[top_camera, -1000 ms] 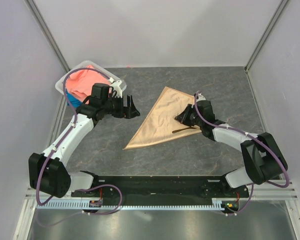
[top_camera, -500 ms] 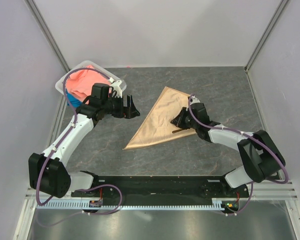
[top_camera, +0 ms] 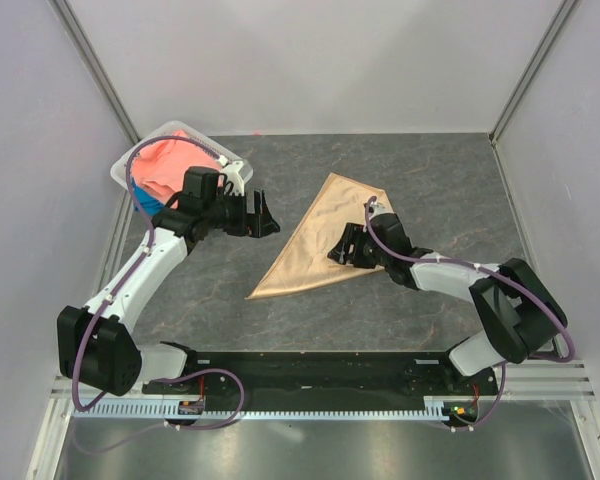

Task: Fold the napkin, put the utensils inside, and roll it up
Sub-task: Fold the napkin

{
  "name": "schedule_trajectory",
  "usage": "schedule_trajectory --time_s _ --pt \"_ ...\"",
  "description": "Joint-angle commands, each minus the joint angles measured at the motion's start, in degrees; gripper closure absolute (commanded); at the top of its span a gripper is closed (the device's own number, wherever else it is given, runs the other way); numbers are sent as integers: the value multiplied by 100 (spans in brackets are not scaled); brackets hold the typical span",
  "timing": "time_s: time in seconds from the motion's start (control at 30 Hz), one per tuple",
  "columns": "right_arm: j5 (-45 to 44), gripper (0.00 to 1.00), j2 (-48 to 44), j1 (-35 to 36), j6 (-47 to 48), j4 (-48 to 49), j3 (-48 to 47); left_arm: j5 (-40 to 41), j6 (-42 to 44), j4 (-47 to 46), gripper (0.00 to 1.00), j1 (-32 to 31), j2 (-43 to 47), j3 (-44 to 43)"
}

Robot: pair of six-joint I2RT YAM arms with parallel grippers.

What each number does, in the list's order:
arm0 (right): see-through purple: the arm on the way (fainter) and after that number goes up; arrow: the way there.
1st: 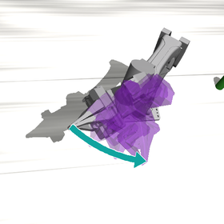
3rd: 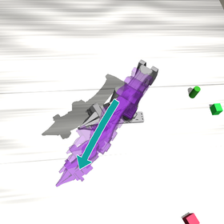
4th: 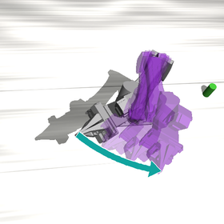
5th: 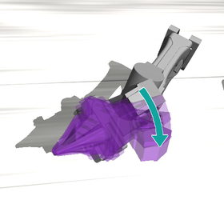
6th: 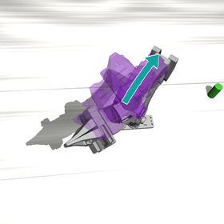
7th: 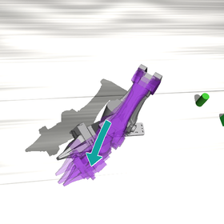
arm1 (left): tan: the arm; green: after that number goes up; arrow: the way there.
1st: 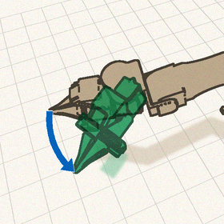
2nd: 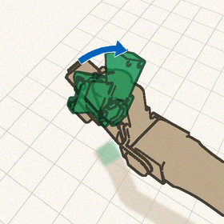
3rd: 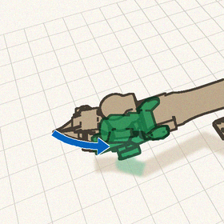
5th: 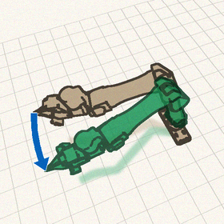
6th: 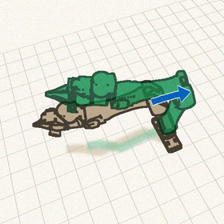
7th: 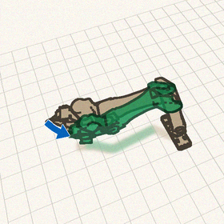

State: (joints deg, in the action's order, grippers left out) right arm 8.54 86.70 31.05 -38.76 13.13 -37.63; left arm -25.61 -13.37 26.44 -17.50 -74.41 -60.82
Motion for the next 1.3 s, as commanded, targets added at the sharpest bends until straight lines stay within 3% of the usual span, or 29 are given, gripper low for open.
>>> schedule_trajectory --time_s 0.0,0.23,0.3,0.57,0.9,1.27 --pt "140 27 -530 24 369 -309 -166 336 -166 -235 7 -17 15 184" --pt "174 25 -1216 -116 528 -548 -236 276 -1236 -884 5 53 76 1273" --pt "491 25 -1295 -362 571 -539 -263 398 -1835 -1254 5 185 243 2011" --pt "1176 25 -1436 -1109 686 -530 -193 960 -2609 -1466 15 299 875 3162" --pt "1431 25 -1612 -1259 519 -293 71 838 -2917 -1562 19 440 1175 3787" --pt "1458 24 -1726 -1268 413 -258 159 654 -3032 -1773 36 493 1052 4007"
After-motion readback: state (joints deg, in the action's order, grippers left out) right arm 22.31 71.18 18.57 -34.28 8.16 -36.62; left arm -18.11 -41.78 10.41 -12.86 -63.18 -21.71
